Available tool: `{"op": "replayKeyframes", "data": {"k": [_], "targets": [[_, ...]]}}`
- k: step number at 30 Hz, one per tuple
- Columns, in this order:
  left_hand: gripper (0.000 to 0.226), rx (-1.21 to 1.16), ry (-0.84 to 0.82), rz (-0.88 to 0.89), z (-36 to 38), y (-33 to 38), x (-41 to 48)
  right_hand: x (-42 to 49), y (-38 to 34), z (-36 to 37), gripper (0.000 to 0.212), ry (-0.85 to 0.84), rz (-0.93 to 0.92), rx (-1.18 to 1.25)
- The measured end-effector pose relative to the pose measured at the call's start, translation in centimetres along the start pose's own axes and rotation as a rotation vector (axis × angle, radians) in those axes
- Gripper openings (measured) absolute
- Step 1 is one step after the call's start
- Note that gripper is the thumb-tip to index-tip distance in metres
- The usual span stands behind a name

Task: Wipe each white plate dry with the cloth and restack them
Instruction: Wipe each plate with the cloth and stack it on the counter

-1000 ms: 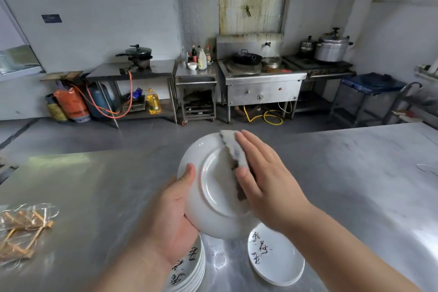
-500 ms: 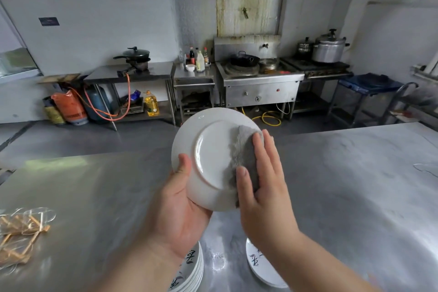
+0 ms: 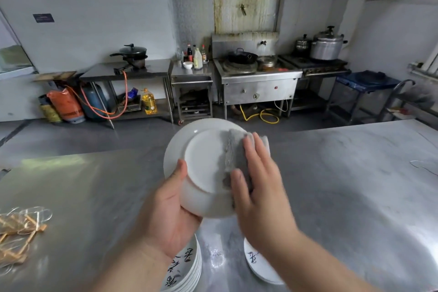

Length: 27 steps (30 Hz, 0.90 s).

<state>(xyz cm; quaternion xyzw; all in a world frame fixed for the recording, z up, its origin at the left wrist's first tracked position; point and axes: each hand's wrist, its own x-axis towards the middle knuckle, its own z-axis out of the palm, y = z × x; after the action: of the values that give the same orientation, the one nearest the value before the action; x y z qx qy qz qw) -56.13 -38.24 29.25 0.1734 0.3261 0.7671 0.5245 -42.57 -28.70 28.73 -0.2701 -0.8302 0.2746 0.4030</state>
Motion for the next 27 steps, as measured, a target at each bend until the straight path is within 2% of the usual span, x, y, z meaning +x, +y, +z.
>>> {"op": "replayKeyframes", "data": {"k": [3,6,9,11,13,16,18,20,22,25,27], "targets": [[0.058,-0.006,0.004,0.02,0.1,-0.4,0.1,-3.2,-0.9,2.2,0.072,-0.005,0.005,0.031],[0.051,0.003,-0.039,0.04,0.3,-0.7,-0.2,0.4,0.1,0.7,0.068,0.038,0.049,0.072],[0.053,0.039,-0.1,0.037,0.1,-1.7,-0.5,4.0,2.0,-1.4,0.052,0.072,0.161,0.204],[0.062,0.062,-0.126,-0.038,0.2,-2.1,-0.9,4.5,3.4,-2.1,0.039,0.015,0.219,0.276],[0.067,0.121,-0.082,-0.119,-0.2,-2.0,-0.9,4.7,4.4,-3.1,0.029,-0.085,0.214,0.273],[0.049,0.183,-0.046,-0.172,-0.2,-1.6,0.0,5.2,5.3,-4.0,0.027,-0.262,0.196,0.221],[0.055,0.19,-0.002,-0.204,0.2,-2.0,0.6,5.5,5.4,-4.0,0.027,-0.307,0.176,0.188],[0.06,0.15,0.021,-0.163,0.8,-2.5,1.2,5.1,5.5,-4.0,0.032,-0.213,0.134,0.103],[0.06,0.099,0.032,-0.096,1.1,-3.2,2.0,3.3,5.3,-3.3,0.048,-0.099,0.12,0.022],[0.058,0.035,0.051,-0.055,1.8,-4.9,3.1,-1.5,4.8,-1.3,0.072,-0.14,0.154,-0.05],[0.058,0.019,0.032,-0.076,2.6,-6.2,3.5,-2.5,5.5,-1.6,0.074,-0.15,0.197,-0.093]]}}
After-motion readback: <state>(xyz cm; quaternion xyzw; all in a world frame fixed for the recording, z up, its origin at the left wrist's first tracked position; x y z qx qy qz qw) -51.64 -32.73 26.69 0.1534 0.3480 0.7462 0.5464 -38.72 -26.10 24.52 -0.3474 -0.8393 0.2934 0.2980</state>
